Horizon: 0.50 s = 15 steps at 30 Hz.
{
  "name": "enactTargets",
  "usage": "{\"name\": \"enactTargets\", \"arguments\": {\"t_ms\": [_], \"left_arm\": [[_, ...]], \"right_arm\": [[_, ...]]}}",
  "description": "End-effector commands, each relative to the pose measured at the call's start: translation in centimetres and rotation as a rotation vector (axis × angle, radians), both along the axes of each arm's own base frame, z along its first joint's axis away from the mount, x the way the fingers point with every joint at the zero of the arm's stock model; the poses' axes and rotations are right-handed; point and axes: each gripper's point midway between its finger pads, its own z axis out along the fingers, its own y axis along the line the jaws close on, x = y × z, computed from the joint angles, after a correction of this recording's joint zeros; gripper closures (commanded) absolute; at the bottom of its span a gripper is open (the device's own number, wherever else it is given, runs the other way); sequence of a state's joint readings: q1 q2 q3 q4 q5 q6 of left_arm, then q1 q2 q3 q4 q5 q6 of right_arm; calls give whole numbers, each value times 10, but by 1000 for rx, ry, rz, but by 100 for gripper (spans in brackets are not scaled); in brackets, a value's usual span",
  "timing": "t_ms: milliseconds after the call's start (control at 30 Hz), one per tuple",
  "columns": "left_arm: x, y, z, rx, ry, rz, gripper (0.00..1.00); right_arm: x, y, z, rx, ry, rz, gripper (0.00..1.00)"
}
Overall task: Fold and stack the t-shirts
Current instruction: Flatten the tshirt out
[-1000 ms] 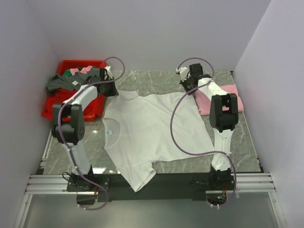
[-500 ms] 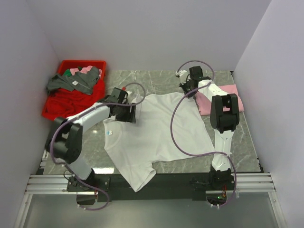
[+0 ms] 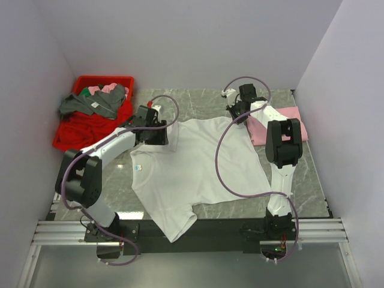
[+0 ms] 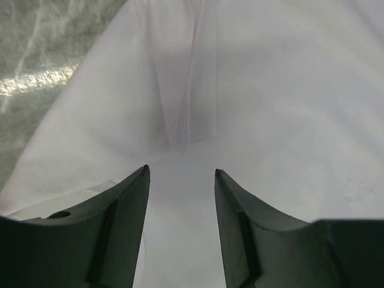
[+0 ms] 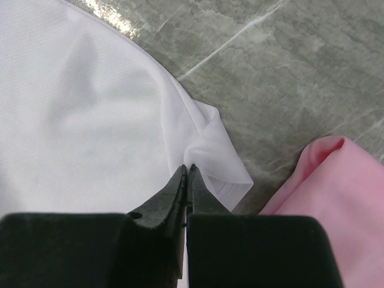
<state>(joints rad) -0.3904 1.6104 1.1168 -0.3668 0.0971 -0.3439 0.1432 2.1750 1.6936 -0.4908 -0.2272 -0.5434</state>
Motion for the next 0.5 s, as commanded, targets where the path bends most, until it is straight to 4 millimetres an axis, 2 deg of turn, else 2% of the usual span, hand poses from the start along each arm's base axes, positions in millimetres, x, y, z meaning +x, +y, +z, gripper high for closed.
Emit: {"name": "enactTargets", "arguments": {"t_ms": [0, 300, 467], "left_arm": [[4, -12, -2, -52, 10, -7, 48], [10, -25, -25, -42, 65, -5, 55], [11, -23, -38, 29, 88, 17, 57]], "right_arm": [[6, 1, 30, 21, -70, 0, 100], [7, 1, 29, 26, -64, -5, 100], [8, 3, 29, 27, -65, -1, 100]]}}
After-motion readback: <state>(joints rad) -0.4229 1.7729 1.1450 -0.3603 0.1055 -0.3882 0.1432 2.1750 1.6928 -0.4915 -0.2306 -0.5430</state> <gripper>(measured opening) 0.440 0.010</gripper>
